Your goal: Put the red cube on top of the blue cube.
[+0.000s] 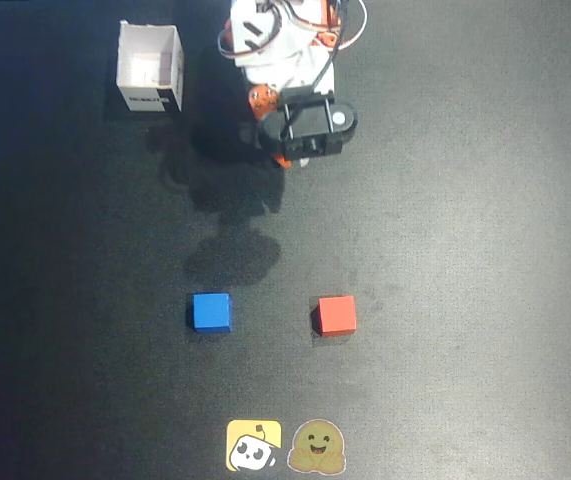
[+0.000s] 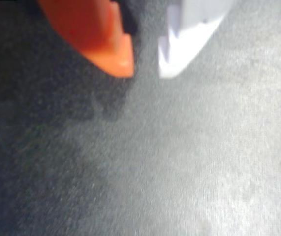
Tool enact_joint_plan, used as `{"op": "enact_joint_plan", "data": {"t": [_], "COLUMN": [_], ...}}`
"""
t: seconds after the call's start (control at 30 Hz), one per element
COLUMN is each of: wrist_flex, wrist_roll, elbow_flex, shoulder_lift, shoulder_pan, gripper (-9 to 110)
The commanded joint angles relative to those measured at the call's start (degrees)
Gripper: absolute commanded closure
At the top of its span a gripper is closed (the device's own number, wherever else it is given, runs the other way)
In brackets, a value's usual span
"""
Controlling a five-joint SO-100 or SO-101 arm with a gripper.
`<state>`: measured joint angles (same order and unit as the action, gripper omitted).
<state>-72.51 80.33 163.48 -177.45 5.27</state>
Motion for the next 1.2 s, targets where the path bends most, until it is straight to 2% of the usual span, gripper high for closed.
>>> {"op": "enact_joint_plan", "data": {"t": [0.0, 1.17], "wrist_flex": [1.2, 0.3], "wrist_roll": [0.6, 0.7], "elbow_flex": [0.1, -2.4], "shoulder_lift": [0.3, 0.3], "shoulder_pan": [0.1, 1.8], "gripper": [98, 98]}}
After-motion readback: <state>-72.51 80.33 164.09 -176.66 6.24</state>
